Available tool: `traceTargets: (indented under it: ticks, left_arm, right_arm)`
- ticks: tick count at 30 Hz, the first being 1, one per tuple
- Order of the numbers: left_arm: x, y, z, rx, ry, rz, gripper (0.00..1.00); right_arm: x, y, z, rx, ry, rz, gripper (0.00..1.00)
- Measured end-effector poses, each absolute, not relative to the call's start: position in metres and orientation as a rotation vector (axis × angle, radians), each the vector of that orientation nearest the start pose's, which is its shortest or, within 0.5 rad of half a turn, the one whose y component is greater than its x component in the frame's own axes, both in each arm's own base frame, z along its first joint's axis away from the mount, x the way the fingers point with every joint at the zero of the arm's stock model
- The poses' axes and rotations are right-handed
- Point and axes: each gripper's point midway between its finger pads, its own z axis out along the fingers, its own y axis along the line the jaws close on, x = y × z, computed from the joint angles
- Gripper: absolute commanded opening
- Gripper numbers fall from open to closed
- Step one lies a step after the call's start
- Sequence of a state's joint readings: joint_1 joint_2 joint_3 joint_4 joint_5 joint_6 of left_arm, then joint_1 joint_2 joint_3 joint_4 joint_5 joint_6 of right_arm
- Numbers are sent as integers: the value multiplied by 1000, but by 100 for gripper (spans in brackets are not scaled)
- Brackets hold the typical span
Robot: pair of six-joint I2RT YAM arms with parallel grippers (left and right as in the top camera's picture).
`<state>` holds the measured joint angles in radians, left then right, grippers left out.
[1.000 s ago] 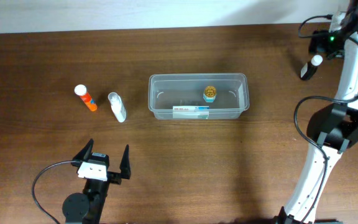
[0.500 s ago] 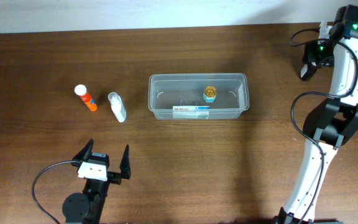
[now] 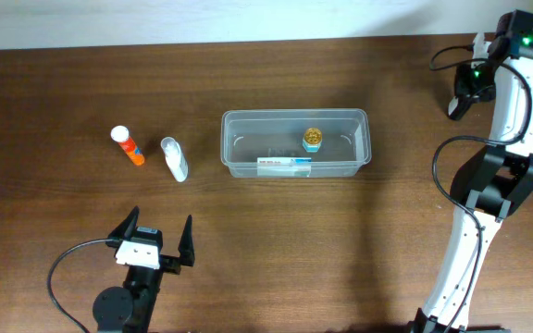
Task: Pack container
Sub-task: 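Close the right gripper on the dark bottle and lift it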
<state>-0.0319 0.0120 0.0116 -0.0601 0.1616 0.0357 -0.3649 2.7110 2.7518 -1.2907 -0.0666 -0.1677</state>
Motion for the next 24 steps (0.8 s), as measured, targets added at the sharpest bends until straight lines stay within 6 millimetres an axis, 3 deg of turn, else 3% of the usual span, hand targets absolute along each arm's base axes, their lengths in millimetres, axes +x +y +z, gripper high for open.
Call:
traceTargets:
  ticks: [10,16,19,24]
  left_arm:
    - [243,-35,162,179,1622,-129,99]
    - [243,-35,162,179,1622,-129,99]
    - [243,-35,162,179,1622,-129,99]
    - [243,-35,162,179,1622,-129,99]
  right_arm:
    - [537,-191,61,294,2833,7,18]
    - [518,-173,71,323,2894,112,20]
    - [502,-159,95,320,2924,162,21]
    - [486,-129,167,257,2865,169,22]
